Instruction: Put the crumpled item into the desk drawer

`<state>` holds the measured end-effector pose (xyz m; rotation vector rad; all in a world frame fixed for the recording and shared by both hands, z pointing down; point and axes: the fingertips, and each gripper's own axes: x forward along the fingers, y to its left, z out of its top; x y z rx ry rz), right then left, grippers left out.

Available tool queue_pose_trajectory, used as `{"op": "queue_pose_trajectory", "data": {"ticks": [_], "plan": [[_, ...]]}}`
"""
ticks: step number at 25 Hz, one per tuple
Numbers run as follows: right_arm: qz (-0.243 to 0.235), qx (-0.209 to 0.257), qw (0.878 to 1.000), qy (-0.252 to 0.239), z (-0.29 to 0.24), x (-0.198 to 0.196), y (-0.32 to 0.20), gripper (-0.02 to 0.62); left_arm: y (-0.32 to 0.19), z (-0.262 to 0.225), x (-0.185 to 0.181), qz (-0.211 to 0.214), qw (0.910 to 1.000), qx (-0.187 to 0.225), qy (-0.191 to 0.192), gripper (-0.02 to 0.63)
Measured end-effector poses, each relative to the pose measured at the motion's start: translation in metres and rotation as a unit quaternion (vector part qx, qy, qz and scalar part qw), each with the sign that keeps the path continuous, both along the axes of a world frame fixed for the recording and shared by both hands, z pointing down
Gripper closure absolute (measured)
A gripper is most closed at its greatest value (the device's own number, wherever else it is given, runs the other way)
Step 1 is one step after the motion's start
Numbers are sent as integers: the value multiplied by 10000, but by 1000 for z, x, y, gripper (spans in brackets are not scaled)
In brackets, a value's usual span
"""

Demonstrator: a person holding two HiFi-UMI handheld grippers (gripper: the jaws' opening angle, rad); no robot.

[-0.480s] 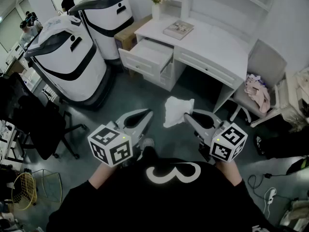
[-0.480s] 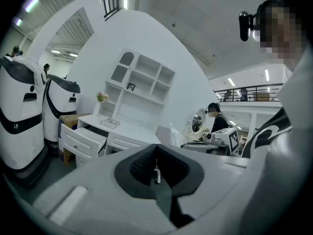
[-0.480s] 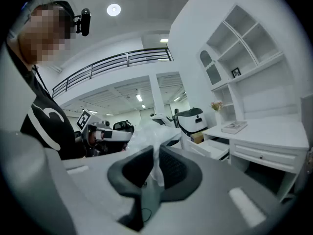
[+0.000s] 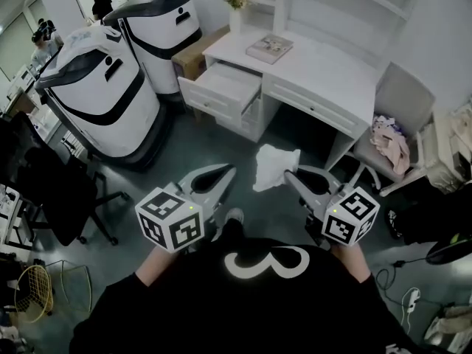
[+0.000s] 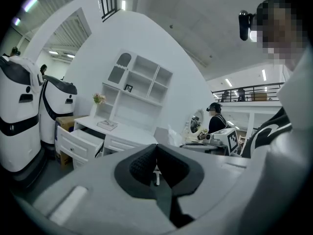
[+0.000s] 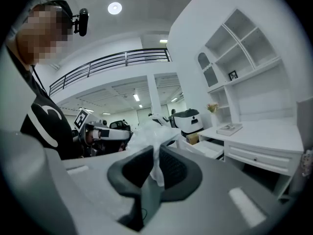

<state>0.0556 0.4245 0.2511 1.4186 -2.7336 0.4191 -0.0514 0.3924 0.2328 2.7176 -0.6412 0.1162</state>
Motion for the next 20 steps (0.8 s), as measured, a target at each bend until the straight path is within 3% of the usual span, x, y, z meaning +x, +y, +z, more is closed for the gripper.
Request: {"op": "queue_pose_trajectory", "data": {"ticks": [10,20], "plan": [[224,-259,9992,-205,27,24,-36,557,-40,23,27,177,9997,-157,-50,595],[432,-485,9975,-281,42,46,-118,557,-124,41,53,380,9985,-376,-143,595]]}}
